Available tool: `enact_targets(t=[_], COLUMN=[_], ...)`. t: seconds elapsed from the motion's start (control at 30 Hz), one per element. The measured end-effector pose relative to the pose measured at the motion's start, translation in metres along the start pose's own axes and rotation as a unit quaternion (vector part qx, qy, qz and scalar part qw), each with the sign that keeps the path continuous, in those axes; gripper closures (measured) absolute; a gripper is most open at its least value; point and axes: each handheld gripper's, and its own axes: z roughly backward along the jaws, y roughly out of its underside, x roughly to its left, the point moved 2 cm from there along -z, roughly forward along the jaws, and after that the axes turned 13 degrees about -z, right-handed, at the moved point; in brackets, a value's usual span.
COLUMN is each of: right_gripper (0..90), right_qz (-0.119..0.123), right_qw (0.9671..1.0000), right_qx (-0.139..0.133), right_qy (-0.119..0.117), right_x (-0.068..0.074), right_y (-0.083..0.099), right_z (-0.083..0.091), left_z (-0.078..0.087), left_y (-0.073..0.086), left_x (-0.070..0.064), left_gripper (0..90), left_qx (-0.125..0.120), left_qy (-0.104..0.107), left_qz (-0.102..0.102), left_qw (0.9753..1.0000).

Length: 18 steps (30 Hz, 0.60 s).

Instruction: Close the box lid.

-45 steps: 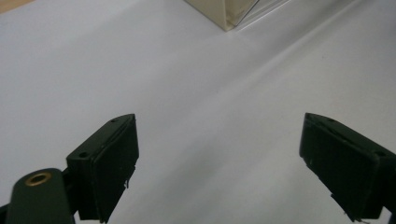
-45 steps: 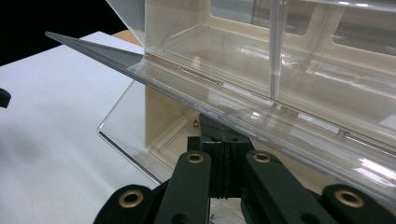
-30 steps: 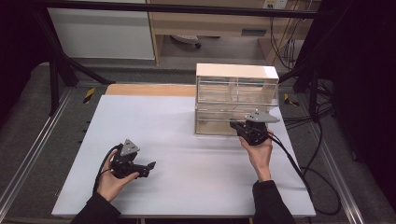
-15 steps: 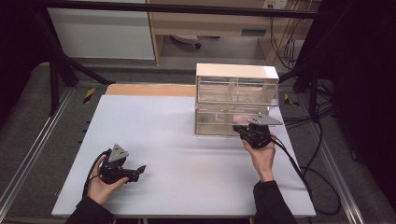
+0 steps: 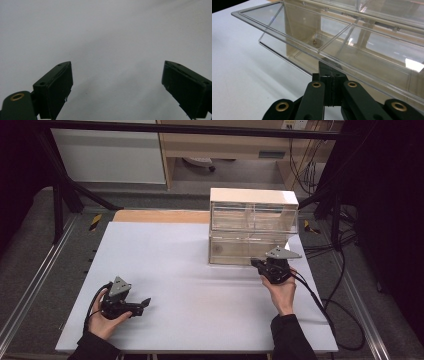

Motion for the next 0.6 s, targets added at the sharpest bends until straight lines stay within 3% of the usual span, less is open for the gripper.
enact_targets(t=[0.6], right_gripper=[90.0], right_qz=[-0.010], right_qw=[0.9992], right_qx=[0.037], right_qy=[0.013], right_x=[-0.005], right_y=[0.019], right_z=[-0.005], left_z=[0.001], left_y=[0.002], left_x=[0.001], left_gripper=[9.5], left_qx=[-0.001], left_qy=[-0.003], left_qz=[0.000], left_qw=[1.0000])
